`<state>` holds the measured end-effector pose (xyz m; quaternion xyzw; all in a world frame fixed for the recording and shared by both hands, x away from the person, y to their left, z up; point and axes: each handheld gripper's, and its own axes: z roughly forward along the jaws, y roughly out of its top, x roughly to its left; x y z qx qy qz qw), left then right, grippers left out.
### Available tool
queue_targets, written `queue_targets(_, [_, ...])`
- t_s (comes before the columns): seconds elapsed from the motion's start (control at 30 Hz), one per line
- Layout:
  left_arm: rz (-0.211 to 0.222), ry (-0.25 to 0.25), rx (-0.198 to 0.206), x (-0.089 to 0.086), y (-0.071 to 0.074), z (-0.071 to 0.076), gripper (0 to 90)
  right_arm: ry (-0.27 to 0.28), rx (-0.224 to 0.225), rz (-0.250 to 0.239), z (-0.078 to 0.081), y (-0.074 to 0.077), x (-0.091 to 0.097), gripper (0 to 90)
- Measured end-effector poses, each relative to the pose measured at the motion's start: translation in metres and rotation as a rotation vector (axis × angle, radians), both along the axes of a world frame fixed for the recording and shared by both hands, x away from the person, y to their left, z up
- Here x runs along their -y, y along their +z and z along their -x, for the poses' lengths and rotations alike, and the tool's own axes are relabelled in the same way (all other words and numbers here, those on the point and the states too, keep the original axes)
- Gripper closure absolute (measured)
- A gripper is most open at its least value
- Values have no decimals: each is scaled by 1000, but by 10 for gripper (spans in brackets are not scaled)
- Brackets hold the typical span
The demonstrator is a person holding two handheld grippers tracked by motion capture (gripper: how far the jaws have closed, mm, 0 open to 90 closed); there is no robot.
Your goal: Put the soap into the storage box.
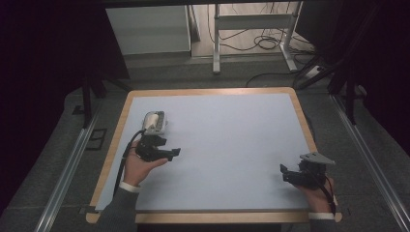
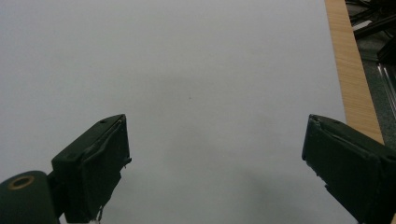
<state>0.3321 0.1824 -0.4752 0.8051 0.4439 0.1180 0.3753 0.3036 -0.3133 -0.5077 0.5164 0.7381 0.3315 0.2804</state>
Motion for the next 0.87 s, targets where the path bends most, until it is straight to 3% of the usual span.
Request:
queue_targets(0.43, [47, 5, -47, -6, -35, 32, 273, 4, -3, 5, 0, -1, -1, 72])
queue_targets(0.6, [47, -19, -38, -5, -38, 40, 281, 4, -2, 6, 0, -1, -2, 72])
queue_targets(0.7, [64, -9, -28, -7, -35, 42, 280, 7, 0, 5, 0, 0, -2, 72])
queue_targets(0.87, [49, -6, -36, -8, -38, 41, 273, 10, 4, 7, 0, 0, -2, 72])
